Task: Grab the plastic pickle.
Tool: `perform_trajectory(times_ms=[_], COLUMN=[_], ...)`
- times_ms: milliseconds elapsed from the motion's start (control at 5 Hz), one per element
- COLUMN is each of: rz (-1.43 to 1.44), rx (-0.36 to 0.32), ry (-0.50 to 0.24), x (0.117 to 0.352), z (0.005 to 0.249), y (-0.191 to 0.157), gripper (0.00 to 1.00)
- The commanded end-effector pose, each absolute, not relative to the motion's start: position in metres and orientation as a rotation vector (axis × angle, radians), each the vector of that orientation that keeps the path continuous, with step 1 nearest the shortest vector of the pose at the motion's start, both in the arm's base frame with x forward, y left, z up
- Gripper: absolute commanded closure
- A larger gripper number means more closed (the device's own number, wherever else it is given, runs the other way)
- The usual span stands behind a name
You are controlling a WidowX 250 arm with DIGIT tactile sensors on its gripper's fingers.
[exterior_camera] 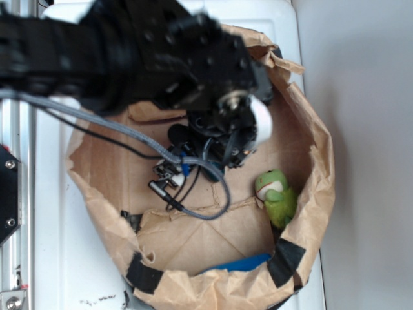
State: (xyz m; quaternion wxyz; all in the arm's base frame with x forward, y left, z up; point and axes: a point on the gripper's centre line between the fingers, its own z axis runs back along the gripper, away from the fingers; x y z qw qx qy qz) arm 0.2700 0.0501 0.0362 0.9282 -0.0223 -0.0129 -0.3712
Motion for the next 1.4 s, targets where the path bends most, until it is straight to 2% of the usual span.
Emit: perform_trajectory(times_ms=[0, 200, 400, 600, 800, 1000, 1200], rz=[-0.755, -0.727, -0.692, -0.664, -0.650, -0.649, -0.663], rx=[0.069, 0.039, -0.079, -0.142, -0.171, -0.175, -0.105], ry=[-0.016, -0.064, -0.180, -0.242, -0.246, -0.241, -0.228], x=[0.274, 0.274, 0.273, 0.281, 0.289, 0.294, 0.289], z=[0.023, 0.048, 0.099, 0.149, 0.168, 0.171, 0.167], y=[0.046, 0.046, 0.044, 0.041, 0.038, 0.037, 0.036], gripper=[0.93, 1.00, 1.00, 1.00, 1.00, 1.00, 1.00])
